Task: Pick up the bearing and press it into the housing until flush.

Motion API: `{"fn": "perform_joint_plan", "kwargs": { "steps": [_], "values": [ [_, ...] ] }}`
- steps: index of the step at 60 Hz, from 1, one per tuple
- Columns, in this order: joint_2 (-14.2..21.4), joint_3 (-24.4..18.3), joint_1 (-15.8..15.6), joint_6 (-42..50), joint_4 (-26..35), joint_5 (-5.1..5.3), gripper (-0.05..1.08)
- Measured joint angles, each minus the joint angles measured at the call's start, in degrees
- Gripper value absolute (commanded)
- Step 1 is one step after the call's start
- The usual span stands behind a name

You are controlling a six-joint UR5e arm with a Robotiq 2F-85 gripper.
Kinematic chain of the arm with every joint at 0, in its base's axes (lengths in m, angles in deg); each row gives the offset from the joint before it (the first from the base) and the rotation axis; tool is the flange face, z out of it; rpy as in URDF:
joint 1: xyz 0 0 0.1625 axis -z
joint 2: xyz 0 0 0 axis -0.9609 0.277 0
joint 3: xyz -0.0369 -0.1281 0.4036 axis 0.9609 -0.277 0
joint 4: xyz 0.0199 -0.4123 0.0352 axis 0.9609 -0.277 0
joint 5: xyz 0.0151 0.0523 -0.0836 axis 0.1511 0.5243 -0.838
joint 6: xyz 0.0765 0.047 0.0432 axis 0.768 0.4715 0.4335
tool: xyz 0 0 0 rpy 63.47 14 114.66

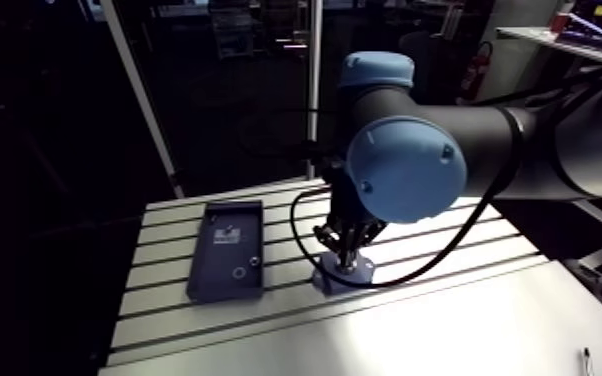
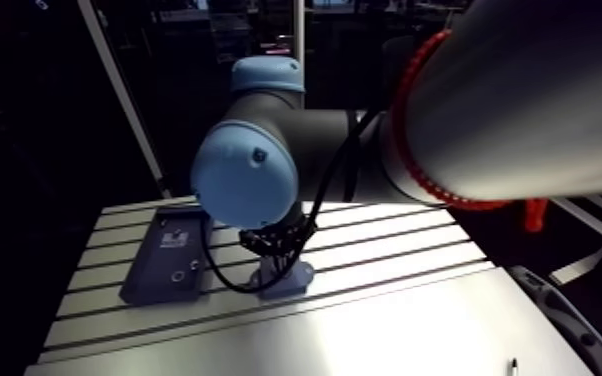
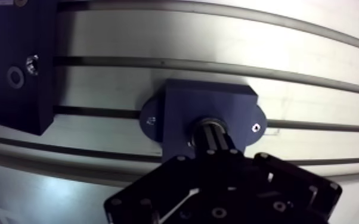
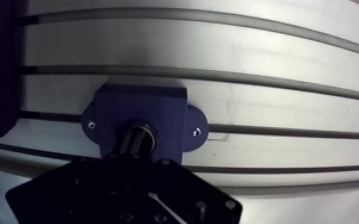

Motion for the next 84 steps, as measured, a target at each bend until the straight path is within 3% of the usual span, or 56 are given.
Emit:
{"fn": "perform_joint_plan", "kwargs": {
  "steps": [84],
  "values": [
    [0.4,0.6,0.0,-0.1,0.3,-0.15,0.90]
  ]
}}
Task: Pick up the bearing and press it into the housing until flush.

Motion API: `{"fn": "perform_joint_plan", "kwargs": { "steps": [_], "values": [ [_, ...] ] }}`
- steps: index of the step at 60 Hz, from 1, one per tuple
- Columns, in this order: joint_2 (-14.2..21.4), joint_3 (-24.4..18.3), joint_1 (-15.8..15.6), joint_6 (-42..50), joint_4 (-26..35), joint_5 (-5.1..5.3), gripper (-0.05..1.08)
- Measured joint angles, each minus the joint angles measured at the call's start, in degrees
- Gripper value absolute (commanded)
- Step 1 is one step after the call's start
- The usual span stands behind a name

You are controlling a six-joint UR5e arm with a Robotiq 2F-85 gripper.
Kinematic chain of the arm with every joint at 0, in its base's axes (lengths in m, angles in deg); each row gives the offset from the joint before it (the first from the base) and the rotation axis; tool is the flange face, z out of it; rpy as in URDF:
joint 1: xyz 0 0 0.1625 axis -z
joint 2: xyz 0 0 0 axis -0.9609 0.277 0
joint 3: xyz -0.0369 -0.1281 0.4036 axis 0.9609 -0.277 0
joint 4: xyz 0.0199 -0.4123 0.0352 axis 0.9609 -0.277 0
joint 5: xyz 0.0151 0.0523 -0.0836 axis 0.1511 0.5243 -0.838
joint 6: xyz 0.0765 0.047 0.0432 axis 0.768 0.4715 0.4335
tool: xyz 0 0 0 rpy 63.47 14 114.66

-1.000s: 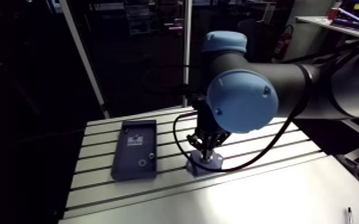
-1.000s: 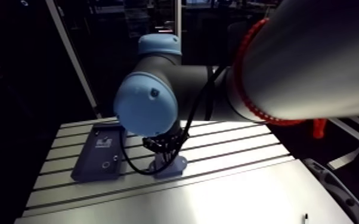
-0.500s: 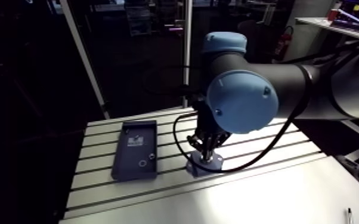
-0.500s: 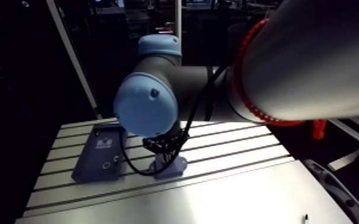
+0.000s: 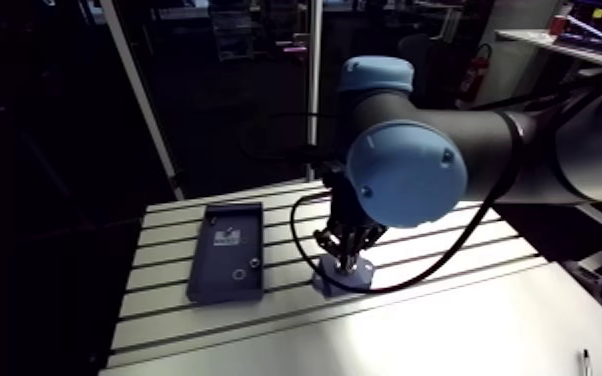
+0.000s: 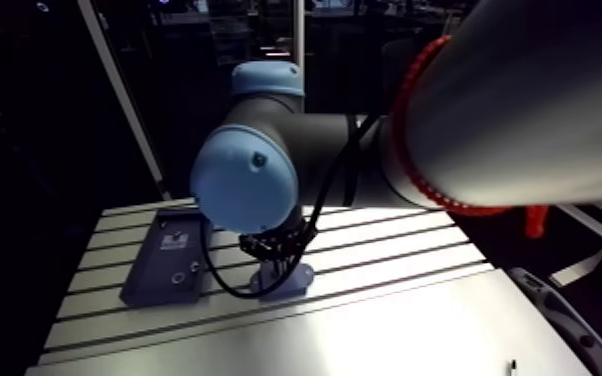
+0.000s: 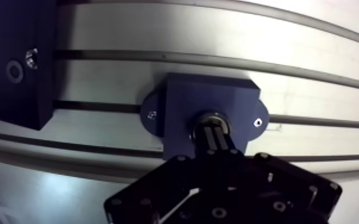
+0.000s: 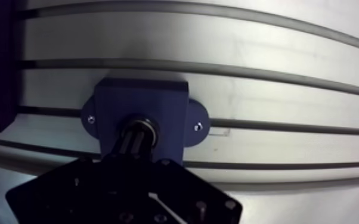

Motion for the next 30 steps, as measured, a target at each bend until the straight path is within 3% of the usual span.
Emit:
{"fn": "perform_joint_plan", "kwargs": {
  "steps": [30],
  "values": [
    [0.0,0.5,0.2,0.0,-0.3,0.04,0.90]
  ]
}}
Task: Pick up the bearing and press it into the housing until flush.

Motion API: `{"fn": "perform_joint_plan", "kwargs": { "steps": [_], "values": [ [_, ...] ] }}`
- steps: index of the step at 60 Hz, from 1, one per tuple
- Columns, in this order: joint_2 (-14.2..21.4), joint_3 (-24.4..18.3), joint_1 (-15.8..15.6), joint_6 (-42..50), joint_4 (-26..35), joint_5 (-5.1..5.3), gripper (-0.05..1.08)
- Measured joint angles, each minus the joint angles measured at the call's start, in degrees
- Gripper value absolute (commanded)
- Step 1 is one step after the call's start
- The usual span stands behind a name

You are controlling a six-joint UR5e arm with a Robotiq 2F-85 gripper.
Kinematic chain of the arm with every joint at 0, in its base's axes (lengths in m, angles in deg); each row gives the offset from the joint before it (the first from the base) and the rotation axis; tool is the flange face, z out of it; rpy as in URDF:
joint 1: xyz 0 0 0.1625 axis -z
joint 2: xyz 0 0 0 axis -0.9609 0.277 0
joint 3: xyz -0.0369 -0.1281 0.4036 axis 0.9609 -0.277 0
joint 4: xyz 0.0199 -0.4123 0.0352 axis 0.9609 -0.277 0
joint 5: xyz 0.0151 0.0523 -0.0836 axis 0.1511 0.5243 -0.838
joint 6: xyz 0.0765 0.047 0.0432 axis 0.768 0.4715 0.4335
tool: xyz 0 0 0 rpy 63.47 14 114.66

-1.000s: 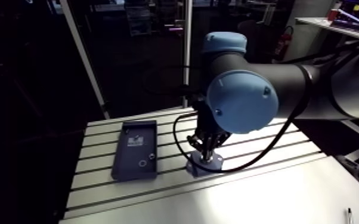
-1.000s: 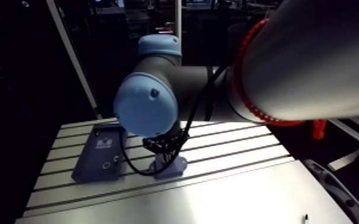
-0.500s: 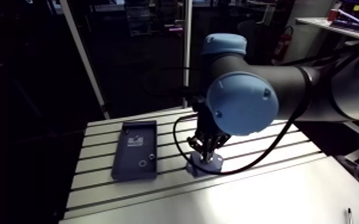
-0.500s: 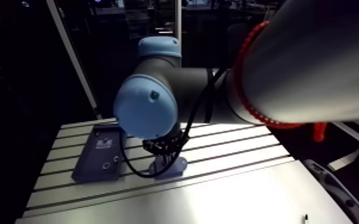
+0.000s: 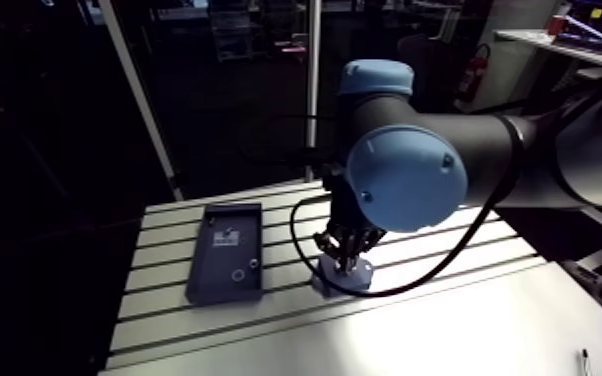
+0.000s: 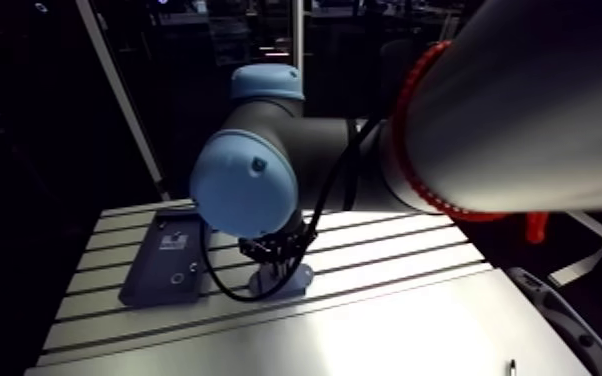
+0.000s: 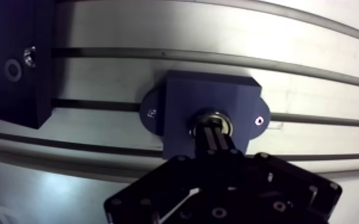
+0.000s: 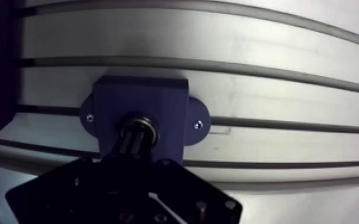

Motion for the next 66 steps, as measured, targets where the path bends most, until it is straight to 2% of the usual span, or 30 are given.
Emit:
{"fn": "perform_joint_plan", "kwargs": {
  "steps": [66],
  "values": [
    [0.0,-0.4,0.1,-0.1,0.1,0.03,0.90]
  ]
}}
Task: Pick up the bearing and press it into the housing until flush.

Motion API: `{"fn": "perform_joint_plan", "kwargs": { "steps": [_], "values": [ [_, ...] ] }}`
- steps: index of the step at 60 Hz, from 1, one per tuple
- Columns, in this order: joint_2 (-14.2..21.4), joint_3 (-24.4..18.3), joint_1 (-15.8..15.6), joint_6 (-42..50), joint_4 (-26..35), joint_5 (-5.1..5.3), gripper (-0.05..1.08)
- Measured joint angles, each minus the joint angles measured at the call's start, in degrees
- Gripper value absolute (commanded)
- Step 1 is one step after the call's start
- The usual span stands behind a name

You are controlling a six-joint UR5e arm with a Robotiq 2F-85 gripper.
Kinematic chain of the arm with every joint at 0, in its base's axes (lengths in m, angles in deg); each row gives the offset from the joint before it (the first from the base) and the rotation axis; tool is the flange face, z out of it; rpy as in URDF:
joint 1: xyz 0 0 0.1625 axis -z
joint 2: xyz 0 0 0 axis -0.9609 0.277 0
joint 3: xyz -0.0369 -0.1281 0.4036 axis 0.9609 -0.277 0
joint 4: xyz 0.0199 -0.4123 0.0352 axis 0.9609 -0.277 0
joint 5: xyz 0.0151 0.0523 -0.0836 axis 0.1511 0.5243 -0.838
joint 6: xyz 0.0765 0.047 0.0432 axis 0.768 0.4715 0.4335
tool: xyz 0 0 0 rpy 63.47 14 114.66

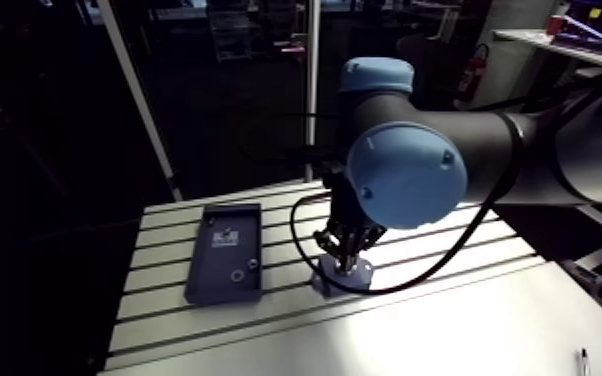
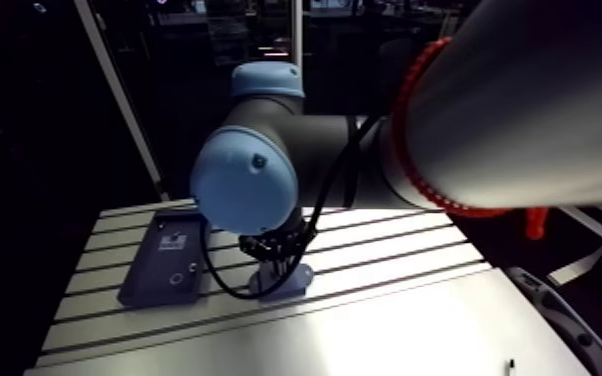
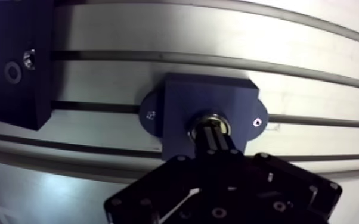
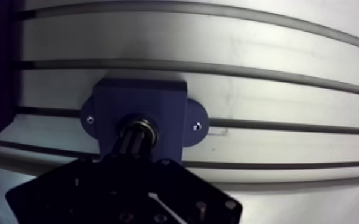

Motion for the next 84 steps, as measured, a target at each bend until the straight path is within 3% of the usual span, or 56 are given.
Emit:
{"fn": "perform_joint_plan", "kwargs": {
  "steps": [84],
  "values": [
    [-0.4,-0.4,0.0,-0.1,0.0,0.01,0.90]
  ]
}}
